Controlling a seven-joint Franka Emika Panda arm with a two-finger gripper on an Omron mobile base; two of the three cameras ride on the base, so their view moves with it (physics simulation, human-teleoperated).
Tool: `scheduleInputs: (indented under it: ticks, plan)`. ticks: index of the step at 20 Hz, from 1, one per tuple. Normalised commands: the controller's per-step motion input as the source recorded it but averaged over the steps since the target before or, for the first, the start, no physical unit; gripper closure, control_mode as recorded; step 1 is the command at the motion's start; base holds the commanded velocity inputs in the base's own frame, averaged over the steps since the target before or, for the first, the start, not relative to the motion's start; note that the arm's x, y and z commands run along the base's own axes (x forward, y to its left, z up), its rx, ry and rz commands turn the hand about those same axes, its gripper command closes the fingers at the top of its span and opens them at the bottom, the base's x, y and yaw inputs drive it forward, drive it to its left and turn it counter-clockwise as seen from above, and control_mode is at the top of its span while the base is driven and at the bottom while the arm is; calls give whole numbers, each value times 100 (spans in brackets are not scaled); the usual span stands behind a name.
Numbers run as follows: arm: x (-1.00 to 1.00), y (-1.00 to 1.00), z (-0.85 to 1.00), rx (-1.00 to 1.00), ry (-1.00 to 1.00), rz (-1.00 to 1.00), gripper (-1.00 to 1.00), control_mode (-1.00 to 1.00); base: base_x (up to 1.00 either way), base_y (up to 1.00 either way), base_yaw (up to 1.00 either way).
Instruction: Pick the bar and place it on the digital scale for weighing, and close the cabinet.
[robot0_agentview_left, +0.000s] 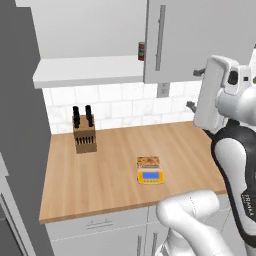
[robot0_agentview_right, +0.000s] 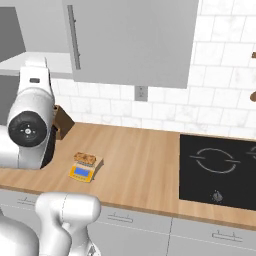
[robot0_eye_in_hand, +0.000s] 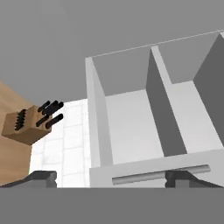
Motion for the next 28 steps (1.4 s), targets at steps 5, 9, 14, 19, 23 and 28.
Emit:
scheduleInputs:
  ticks: [5,9,14,19,23,28]
  plan:
    - [-25,71,-21,8,-17,0,-100,-100,0,0,0]
    - [-15,70,-21,5,-8,0,-100,-100,0,0,0]
    - [-41,48,-1,2,-10,0,-100,-100,0,0,0]
    - [-36,43,-2,2,-14,0,-100,-100,0,0,0]
    - [-14,56,-20,5,-9,0,-100,-100,0,0,0]
    - [-57,70,-23,5,-8,1,-100,-100,0,0,0]
